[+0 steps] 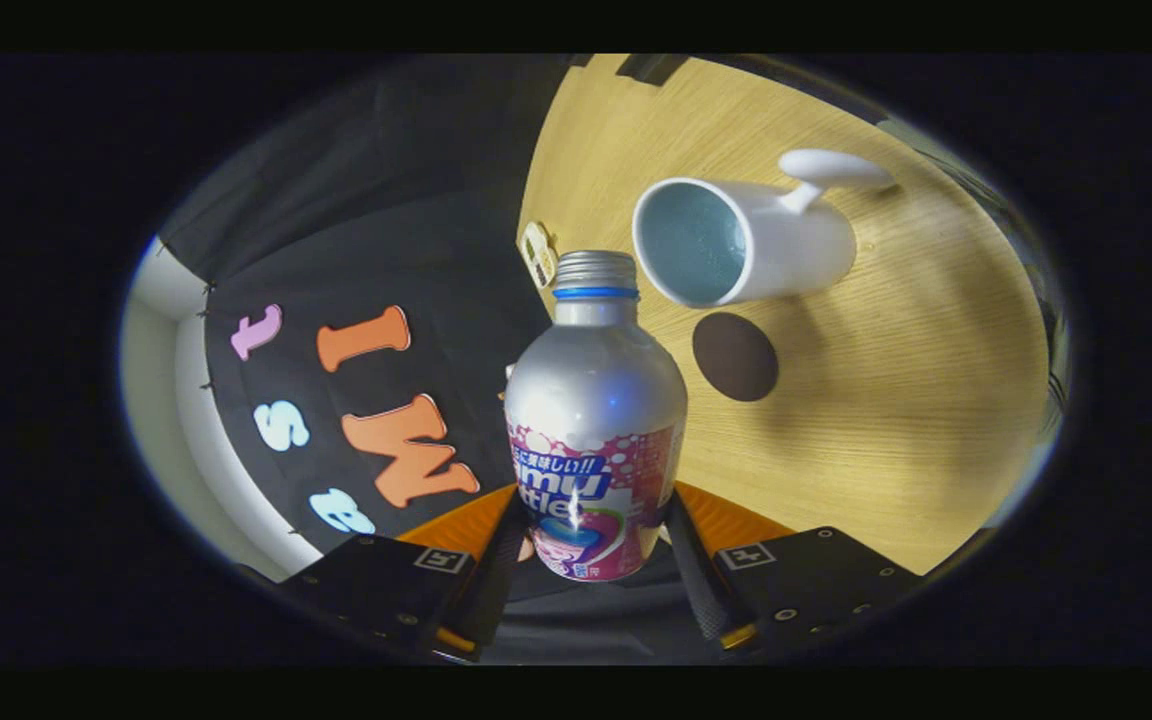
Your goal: Take the bottle from table, then pour the juice into the cup, finally place the bottle on the coaster
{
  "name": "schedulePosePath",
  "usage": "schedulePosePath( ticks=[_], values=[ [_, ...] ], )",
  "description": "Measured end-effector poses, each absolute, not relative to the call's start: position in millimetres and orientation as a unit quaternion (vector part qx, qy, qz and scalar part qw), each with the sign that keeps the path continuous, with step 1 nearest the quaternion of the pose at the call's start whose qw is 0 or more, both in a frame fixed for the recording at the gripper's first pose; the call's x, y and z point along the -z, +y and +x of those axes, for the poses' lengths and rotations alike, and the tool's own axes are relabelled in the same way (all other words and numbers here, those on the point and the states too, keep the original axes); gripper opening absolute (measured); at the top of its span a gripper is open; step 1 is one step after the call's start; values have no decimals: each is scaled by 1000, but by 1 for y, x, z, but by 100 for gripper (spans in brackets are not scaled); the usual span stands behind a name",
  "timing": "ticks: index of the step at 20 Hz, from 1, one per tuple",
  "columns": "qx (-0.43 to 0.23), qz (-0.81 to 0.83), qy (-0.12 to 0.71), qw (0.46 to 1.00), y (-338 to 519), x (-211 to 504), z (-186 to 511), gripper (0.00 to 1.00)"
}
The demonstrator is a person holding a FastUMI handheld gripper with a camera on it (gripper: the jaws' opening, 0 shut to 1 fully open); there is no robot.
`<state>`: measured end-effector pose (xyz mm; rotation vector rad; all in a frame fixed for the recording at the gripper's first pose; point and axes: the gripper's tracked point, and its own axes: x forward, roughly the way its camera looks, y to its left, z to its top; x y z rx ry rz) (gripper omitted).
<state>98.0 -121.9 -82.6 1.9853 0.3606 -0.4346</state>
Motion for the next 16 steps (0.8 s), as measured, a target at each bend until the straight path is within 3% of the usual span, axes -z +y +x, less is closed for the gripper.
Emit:
schedulePosePath(
  ticks=[10,16],
  values=[
    [192,568,178,780,-146,85,95,75],
    [193,381,183,885,-159,71,116,75]
  ],
)
